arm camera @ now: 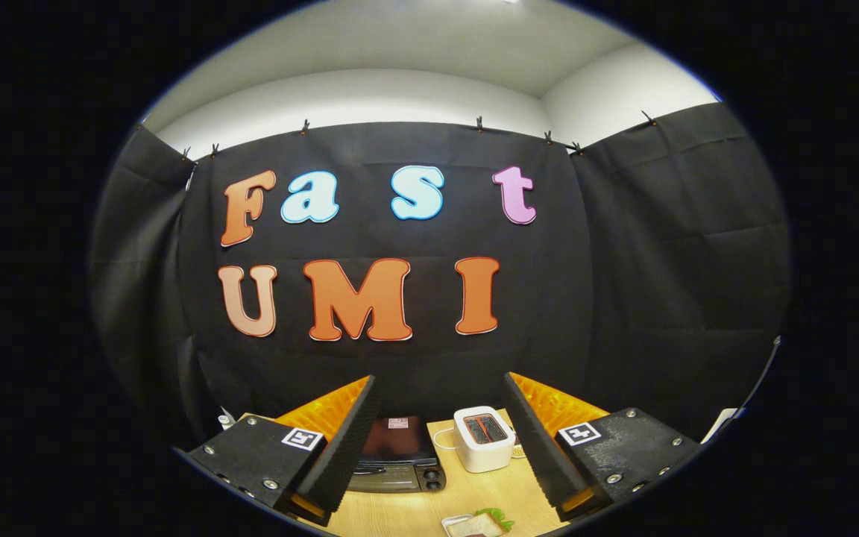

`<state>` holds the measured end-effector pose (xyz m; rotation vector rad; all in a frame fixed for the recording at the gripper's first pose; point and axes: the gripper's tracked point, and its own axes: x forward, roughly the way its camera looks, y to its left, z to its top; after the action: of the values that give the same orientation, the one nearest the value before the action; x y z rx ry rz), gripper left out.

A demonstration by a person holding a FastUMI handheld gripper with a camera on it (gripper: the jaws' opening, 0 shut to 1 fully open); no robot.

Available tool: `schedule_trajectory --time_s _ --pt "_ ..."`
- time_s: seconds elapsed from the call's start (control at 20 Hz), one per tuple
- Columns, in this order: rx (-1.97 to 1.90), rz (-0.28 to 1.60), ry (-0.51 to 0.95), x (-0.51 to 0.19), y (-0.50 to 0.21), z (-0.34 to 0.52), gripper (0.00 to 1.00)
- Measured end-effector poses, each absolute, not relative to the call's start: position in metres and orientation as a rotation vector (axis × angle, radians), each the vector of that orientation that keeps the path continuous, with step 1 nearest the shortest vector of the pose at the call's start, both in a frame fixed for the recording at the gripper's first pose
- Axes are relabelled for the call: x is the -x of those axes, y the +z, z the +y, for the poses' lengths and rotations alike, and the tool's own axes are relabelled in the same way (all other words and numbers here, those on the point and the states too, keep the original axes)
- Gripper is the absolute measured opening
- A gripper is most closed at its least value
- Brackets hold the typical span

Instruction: Open the toaster oven, put the food inside, and close the toaster oven door.

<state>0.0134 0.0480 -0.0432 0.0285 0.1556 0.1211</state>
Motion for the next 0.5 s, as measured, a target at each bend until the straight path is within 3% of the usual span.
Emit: schedule_trajectory --time_s 0.5 --pt "-0.061 0.141 0.142 -0.027 -0.063 0.075 0.99"
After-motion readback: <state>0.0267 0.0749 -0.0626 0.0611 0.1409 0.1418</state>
